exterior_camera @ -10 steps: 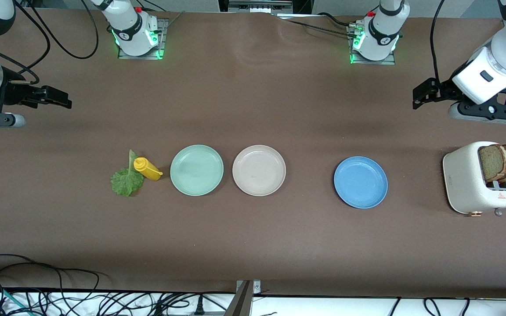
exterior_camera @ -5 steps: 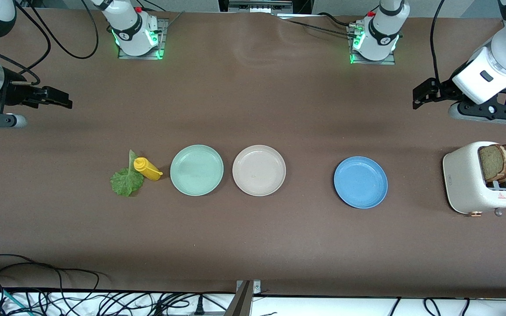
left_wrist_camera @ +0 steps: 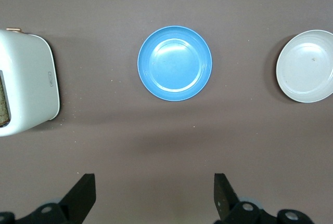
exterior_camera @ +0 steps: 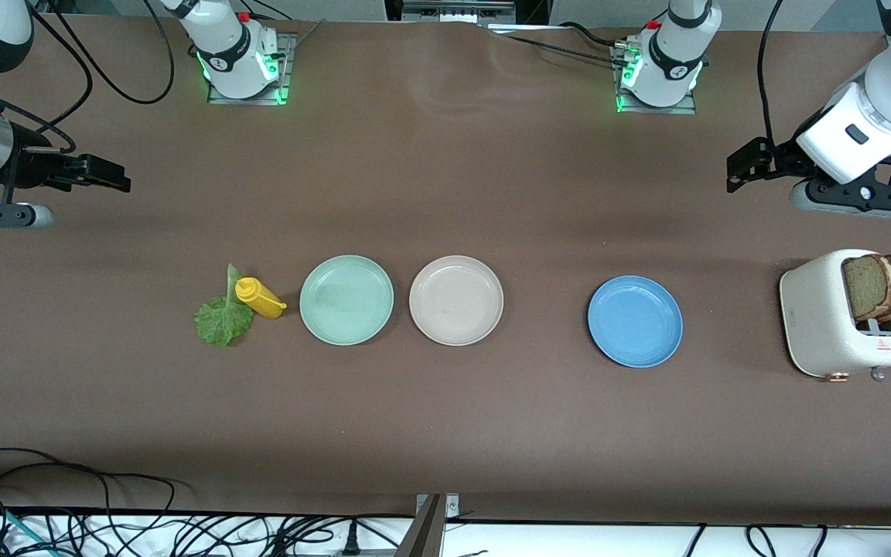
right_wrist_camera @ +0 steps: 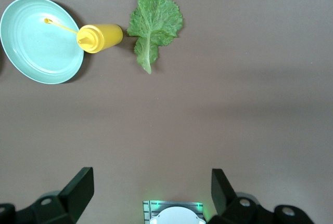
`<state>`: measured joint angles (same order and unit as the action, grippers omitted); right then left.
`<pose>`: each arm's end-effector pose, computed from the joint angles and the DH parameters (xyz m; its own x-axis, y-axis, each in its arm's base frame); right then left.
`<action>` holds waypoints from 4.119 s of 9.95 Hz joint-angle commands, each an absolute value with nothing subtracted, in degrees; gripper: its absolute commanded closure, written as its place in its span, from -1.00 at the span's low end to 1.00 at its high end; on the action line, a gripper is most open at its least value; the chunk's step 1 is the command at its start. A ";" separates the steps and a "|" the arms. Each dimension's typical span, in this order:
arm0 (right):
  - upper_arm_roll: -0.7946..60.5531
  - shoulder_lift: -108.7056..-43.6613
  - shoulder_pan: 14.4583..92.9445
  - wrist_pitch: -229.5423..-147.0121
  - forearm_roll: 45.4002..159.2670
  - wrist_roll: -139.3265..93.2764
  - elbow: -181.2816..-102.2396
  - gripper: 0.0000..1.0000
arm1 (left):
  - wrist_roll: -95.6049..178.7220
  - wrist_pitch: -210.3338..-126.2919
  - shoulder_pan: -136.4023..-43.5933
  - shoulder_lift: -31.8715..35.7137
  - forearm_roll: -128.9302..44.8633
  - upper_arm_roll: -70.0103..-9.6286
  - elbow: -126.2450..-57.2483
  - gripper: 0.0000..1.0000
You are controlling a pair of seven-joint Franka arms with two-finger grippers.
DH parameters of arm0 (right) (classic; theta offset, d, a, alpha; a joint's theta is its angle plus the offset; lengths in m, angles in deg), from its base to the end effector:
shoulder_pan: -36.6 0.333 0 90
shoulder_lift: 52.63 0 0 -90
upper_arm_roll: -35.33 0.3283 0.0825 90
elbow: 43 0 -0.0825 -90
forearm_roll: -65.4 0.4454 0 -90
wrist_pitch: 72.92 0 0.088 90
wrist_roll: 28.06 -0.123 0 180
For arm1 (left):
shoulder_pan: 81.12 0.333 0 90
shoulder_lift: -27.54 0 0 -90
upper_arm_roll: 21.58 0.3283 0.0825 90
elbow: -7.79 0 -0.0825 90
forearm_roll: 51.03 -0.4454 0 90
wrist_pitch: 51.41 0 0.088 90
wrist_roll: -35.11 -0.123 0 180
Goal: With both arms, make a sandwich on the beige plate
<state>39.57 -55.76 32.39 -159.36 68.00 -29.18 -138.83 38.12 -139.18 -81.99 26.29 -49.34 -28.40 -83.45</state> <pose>0.6123 0.0053 0.5295 0.9759 -0.0154 -0.2175 -0.0257 -0.9987 -0.0446 0.6098 -0.0854 0.5928 0.9931 -0.0825 -0.0837 -0.0804 -0.9964 0.0277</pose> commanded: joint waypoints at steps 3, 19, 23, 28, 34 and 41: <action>39.46 -55.18 32.21 -160.28 69.00 -27.97 -140.12 -1.00 | 37.22 -138.51 -82.53 26.58 -51.11 -28.17 -83.26 -1.00; 38.14 -62.29 31.94 -165.82 69.00 -28.49 -141.00 -1.00 | 37.13 -138.51 -77.98 24.13 -51.55 -27.82 -83.35 -1.00; 38.14 -68.70 31.86 -171.00 69.09 -28.67 -142.93 -1.00 | 36.95 -141.67 -73.14 20.00 -56.09 -27.82 -82.30 -1.00; 38.40 -77.75 32.12 -178.73 69.27 -28.76 -143.02 -1.00 | 28.37 -150.53 -67.07 13.14 -60.60 -27.73 -82.21 -1.00; 38.58 -83.48 32.29 -182.16 72.78 -28.23 -142.76 -1.00 | 24.04 -155.21 -60.92 6.99 -60.69 -27.73 -82.21 -1.00; 38.84 -87.78 32.73 -187.17 74.10 -28.15 -142.58 -1.00 | 21.40 -158.99 -58.27 4.25 -62.19 -27.82 -82.91 -1.00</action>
